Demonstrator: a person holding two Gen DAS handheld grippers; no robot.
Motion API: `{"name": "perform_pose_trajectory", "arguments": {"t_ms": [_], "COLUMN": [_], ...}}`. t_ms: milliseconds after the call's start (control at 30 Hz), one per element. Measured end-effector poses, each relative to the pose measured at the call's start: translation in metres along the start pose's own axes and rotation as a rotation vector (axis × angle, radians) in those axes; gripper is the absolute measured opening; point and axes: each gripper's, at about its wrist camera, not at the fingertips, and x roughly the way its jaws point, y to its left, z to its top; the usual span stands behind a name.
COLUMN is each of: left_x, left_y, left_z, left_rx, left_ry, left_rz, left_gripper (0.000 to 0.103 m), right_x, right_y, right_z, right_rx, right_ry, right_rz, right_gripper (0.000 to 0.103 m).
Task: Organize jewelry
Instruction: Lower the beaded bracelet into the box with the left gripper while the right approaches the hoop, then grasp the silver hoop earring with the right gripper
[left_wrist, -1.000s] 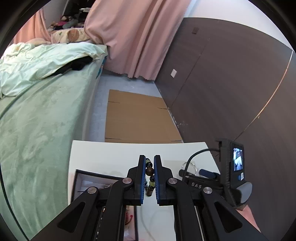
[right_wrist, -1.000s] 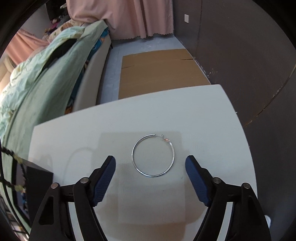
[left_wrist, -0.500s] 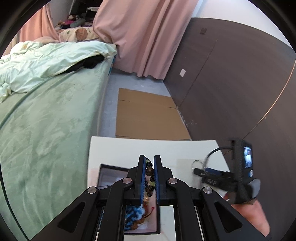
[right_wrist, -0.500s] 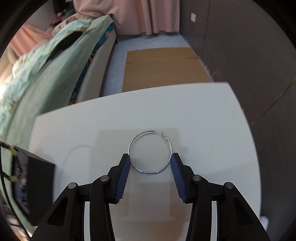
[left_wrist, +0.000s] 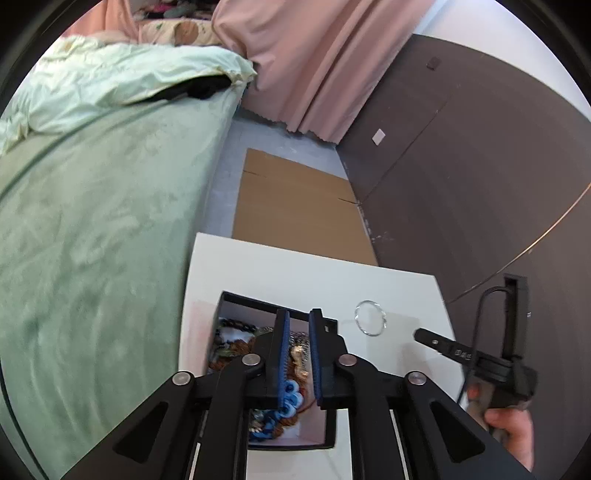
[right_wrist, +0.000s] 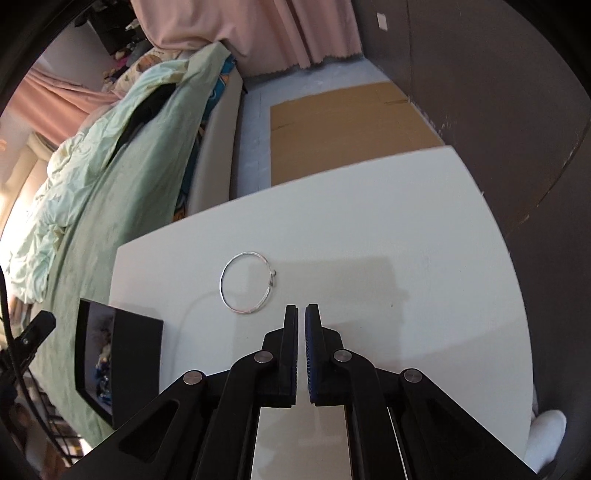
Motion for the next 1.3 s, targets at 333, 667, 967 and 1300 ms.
{"name": "perform_pose_trajectory", "arguments": {"t_ms": [333,667,967,1300], "left_x": [-0.015,-0.014,-0.003,-0.008], "left_y": [0.006,0.017,0.019,0.014], "left_z": [0.003,0.012,0.017,0.012], "left_rx": [-0.041,-0.062,-0.07,-0.044], "left_ry": [-0.063,-0.068,-0.054,-0.042], "left_rz": [-0.011,-0.007,-0.012,-0.003], "left_gripper": [0.078,0.078,0.078,0.078], "right_x": [0.027,0.056,0.054,0.04], "right_y": [0.031,0.066,0.076,0.066], "right_z": [0.015,0.02,0.009,0.002], "right_rx": [-0.077,-0.286,-0.385,-0.331], "right_ry": [-0.014,0.028,0.076,0.128], "right_rz": [-0.032,-0.11,-0.125,-0.075], "right_gripper": [0.073,0.073,0.049,0.048]}}
